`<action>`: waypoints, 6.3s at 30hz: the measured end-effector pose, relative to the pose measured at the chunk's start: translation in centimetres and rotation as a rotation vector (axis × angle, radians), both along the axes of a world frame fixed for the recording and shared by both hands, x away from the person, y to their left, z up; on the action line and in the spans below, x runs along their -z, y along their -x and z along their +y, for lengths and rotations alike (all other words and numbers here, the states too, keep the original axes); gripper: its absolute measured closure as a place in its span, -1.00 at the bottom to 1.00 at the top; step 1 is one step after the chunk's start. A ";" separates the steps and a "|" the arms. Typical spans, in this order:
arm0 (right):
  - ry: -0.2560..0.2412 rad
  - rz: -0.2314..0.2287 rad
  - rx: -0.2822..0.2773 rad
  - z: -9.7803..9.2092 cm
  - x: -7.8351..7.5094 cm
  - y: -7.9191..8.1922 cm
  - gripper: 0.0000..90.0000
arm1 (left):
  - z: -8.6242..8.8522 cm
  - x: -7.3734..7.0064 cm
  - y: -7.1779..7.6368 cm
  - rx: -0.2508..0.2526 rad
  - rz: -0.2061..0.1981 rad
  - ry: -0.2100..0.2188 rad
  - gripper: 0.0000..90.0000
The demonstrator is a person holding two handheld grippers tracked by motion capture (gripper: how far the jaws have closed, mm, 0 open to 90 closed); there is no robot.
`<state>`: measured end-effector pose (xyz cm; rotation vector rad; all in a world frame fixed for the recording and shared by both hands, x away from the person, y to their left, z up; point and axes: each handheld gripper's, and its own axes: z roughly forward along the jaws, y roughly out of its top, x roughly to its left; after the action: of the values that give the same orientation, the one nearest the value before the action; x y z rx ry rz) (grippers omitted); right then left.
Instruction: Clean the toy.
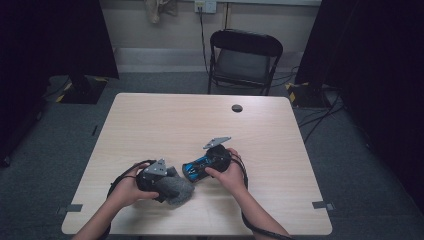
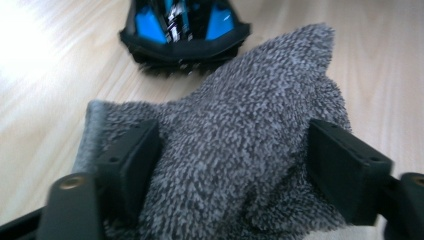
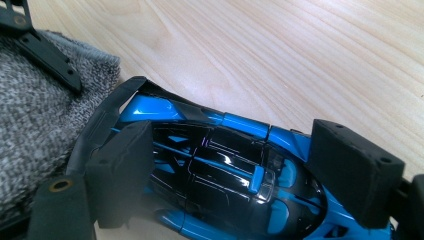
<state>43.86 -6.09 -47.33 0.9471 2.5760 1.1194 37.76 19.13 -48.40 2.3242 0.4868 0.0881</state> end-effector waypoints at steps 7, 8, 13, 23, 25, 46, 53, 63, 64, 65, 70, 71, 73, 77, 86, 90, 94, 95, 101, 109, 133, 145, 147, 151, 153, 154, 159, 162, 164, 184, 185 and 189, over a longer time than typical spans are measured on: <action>-0.006 0.004 -0.014 0.4 0.0 0.1 -0.58 | -0.6 -0.5 -0.5 -0.064 0.012 -0.025 0.13; -0.003 0.007 -0.018 0.4 0.0 0.1 -0.58 | -0.7 -0.5 -0.6 -0.080 0.015 -0.026 0.22; 0.001 0.011 -0.025 0.4 -0.1 -0.1 -0.58 | -1.3 -0.8 -0.9 -0.137 0.001 -0.044 0.34; -0.003 0.005 -0.020 -0.1 0.0 -0.3 -0.58 | -1.6 -1.0 -1.4 -0.174 -0.005 -0.053 0.43; -0.004 0.005 -0.018 -0.1 0.0 -0.2 -0.58 | -1.4 -1.1 -1.5 -0.196 -0.025 -0.070 0.44; -0.010 -0.002 -0.023 -0.2 0.1 -0.2 -0.58 | -0.1 -1.0 -4.8 -0.412 -0.026 -0.056 0.46; -0.019 -0.009 -0.021 -0.3 0.2 -0.1 -0.58 | -0.2 -1.1 -5.3 -0.458 -0.049 -0.057 0.47; -0.028 -0.010 -0.023 -0.3 0.3 -0.1 -0.58 | 1.0 -1.9 -4.7 -0.465 -0.019 -0.020 0.50; -0.031 -0.012 -0.022 -0.4 0.3 -0.1 -0.58 | 1.1 -2.0 -4.3 -0.448 -0.013 -0.027 0.50; -0.031 -0.012 -0.023 -0.4 0.3 -0.1 -0.58 | 1.2 -2.1 -3.9 -0.438 -0.010 -0.030 0.50; -0.030 -0.010 -0.022 -0.4 0.3 -0.1 -0.58 | 2.2 -2.4 -1.9 -0.372 0.019 0.015 0.50; -0.030 -0.012 -0.021 -0.3 0.3 -0.1 -0.58 | 2.1 -2.4 -1.3 -0.367 0.033 0.020 0.50; -0.027 -0.013 -0.023 -0.3 0.3 0.0 -0.58 | 1.9 -2.3 -0.7 -0.335 0.032 0.001 0.50; -0.023 -0.008 -0.022 -0.2 0.2 -0.1 -0.58 | 1.0 -1.7 0.2 -0.302 0.066 0.010 0.50; -0.029 -0.016 -0.025 -0.1 0.3 0.1 -0.57 | -0.2 -1.2 0.0 -0.298 0.034 -0.031 0.49; -0.033 -0.018 -0.024 -0.2 0.4 0.1 -0.57 | -0.6 -1.2 -0.5 -0.312 0.021 -0.042 0.49; -0.033 -0.019 -0.023 -0.2 0.4 0.1 -0.57 | -0.9 -1.2 -0.8 -0.324 0.022 -0.044 0.49; -0.034 -0.020 -0.022 -0.2 0.4 0.2 -0.57 | -0.9 -1.2 -0.9 -0.325 0.021 -0.044 0.49; -0.040 -0.023 -0.019 -0.2 0.4 0.2 -0.57 | -0.8 -1.2 -1.2 -0.335 0.026 -0.037 0.49; -0.047 -0.030 -0.020 -0.3 0.5 0.3 -0.58 | -0.2 -1.2 -1.9 -0.367 0.026 -0.034 0.49; -0.056 -0.032 -0.019 -0.3 0.6 0.3 -0.58 | 1.1 -1.2 -4.8 -0.456 0.032 -0.031 0.49; -0.059 -0.032 -0.019 -0.3 0.6 0.3 -0.58 | 2.5 -2.2 -4.1 -0.461 0.034 -0.011 0.49; -0.057 -0.032 -0.019 -0.3 0.6 0.3 -0.58 | 2.9 -2.5 -3.6 -0.449 0.040 0.005 0.49; -0.057 -0.032 -0.020 -0.3 0.6 0.3 -0.58 | 3.2 -2.5 -2.3 -0.416 0.066 0.034 0.49; -0.053 -0.031 -0.020 -0.3 0.6 0.3 -0.58 | 2.9 -2.2 -1.4 -0.389 0.071 0.036 0.49; -0.052 -0.030 -0.021 -0.3 0.6 0.3 -0.58 | 2.8 -2.1 -1.0 -0.375 0.081 0.043 0.49; -0.052 -0.030 -0.024 -0.2 0.6 0.3 -0.58 | 0.9 -1.2 0.0 -0.329 0.084 0.006 0.49; -0.052 -0.031 -0.024 -0.1 0.6 0.4 -0.58 | 0.1 -1.1 -0.1 -0.333 0.084 0.019 0.49; -0.052 -0.031 -0.025 -0.1 0.6 0.4 -0.58 | -0.2 -1.0 -0.1 -0.335 0.082 0.014 0.49; -0.062 -0.034 -0.023 -0.3 0.7 0.4 -0.58 | -0.2 -1.2 -2.0 -0.389 0.028 -0.026 0.48; -0.064 -0.034 -0.022 -0.3 0.7 0.3 -0.58 | -0.2 -1.2 -2.1 -0.393 0.027 -0.025 0.48; -0.062 -0.035 -0.023 -0.3 0.7 0.4 -0.58 | 0.1 -1.2 -2.7 -0.411 0.028 -0.027 0.48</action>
<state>43.50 -6.36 -48.01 0.9055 2.5442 1.2170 40.49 19.21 -47.20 2.2215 0.9760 0.2596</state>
